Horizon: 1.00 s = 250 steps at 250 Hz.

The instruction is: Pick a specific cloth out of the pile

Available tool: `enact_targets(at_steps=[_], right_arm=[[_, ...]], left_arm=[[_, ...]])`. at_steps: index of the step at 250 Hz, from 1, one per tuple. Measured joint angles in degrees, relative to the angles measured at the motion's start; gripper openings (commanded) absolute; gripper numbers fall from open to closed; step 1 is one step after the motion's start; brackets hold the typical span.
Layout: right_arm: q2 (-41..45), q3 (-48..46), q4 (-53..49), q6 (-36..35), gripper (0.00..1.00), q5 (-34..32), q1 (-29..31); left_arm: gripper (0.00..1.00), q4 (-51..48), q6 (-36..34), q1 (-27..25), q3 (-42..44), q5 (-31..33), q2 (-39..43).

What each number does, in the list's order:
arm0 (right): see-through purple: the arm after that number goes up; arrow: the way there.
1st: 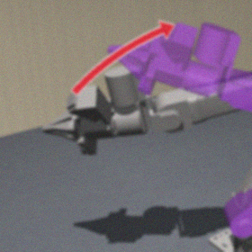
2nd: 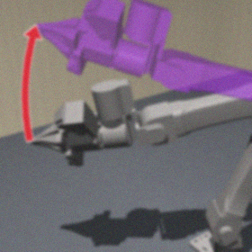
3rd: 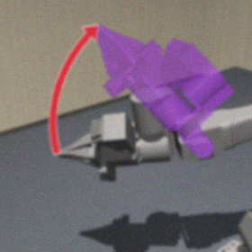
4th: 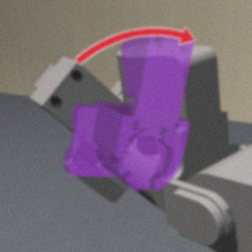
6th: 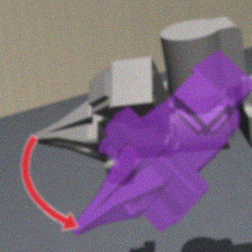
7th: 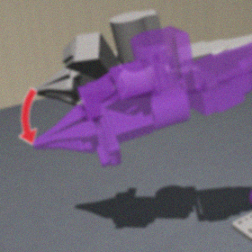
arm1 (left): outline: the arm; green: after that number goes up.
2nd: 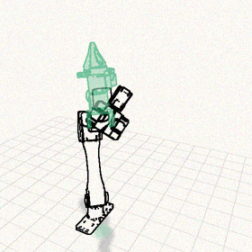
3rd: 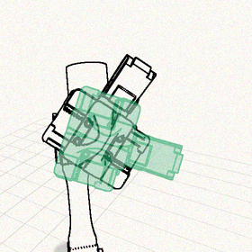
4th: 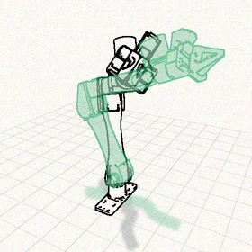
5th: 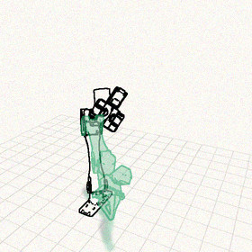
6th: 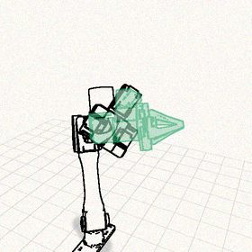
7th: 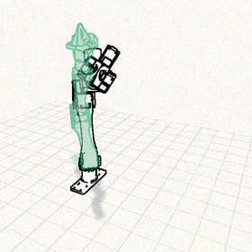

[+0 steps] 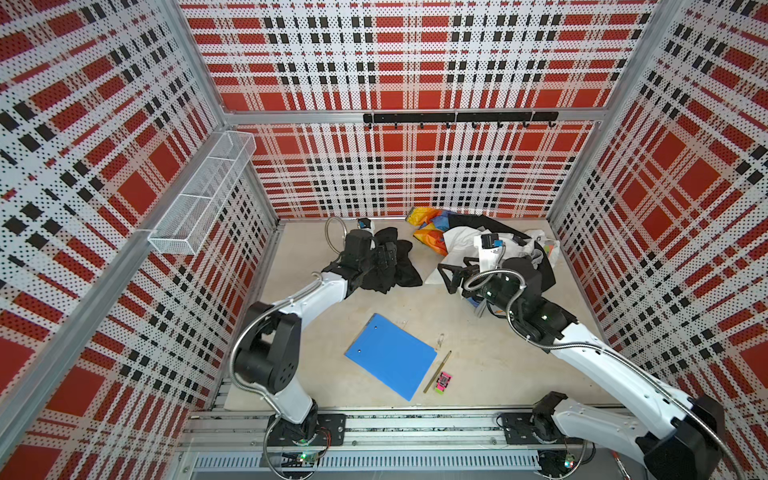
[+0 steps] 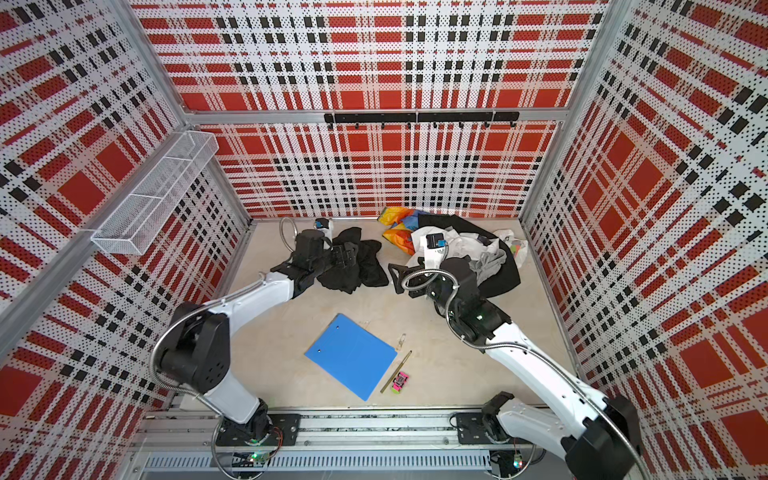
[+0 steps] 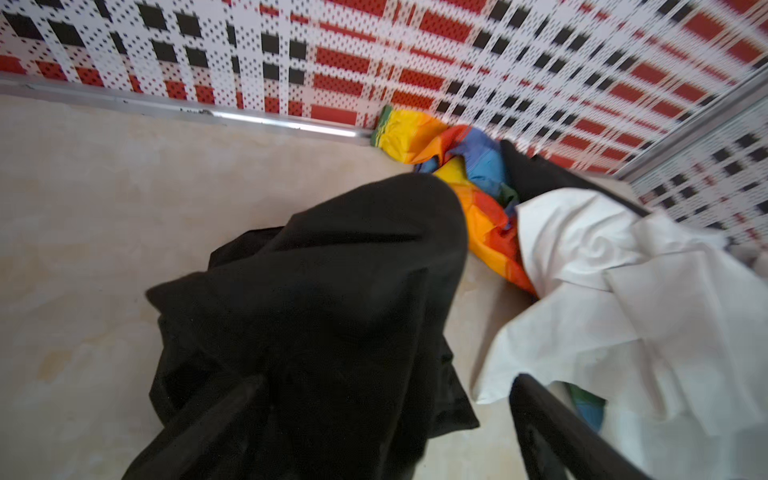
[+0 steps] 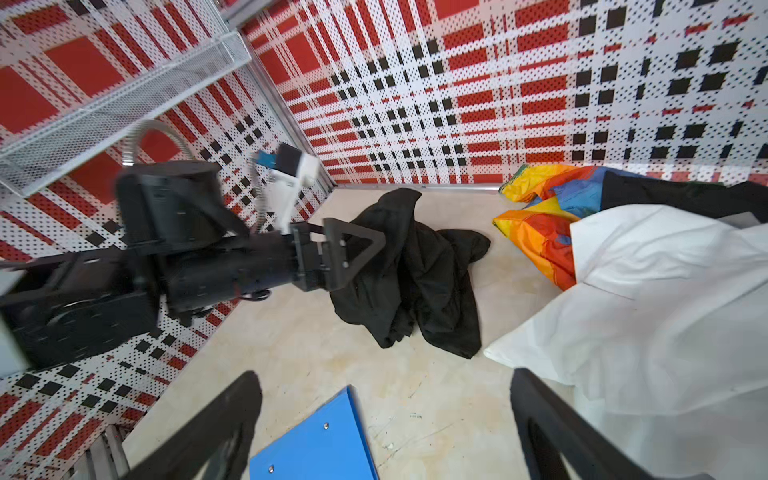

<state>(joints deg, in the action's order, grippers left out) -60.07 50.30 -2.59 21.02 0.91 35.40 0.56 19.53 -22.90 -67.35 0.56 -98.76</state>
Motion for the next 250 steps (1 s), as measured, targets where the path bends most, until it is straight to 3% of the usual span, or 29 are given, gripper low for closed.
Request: enact_targets(at_steps=[53, 115, 194, 250], right_arm=[[4.09, -2.01, -2.49, -0.52, 1.0, -1.57, 0.0], [10.99, -7.34, -6.56, -0.15, 1.0, -4.13, 0.0], [16.94, -8.07, -9.35, 0.66, 1.0, -7.93, 0.0], [19.32, -11.52, -10.67, 0.66, 1.0, -9.49, 0.0]], left_arm=[[0.96, -7.74, -2.29, -2.01, -15.08, 1.2, -17.09], [0.97, -18.1, -4.98, -2.27, -27.71, 3.93, -28.7], [0.95, -19.85, -4.85, -1.38, -24.76, 7.23, -28.2], [0.94, -19.06, -2.71, 4.0, -18.05, 7.17, -23.52]])
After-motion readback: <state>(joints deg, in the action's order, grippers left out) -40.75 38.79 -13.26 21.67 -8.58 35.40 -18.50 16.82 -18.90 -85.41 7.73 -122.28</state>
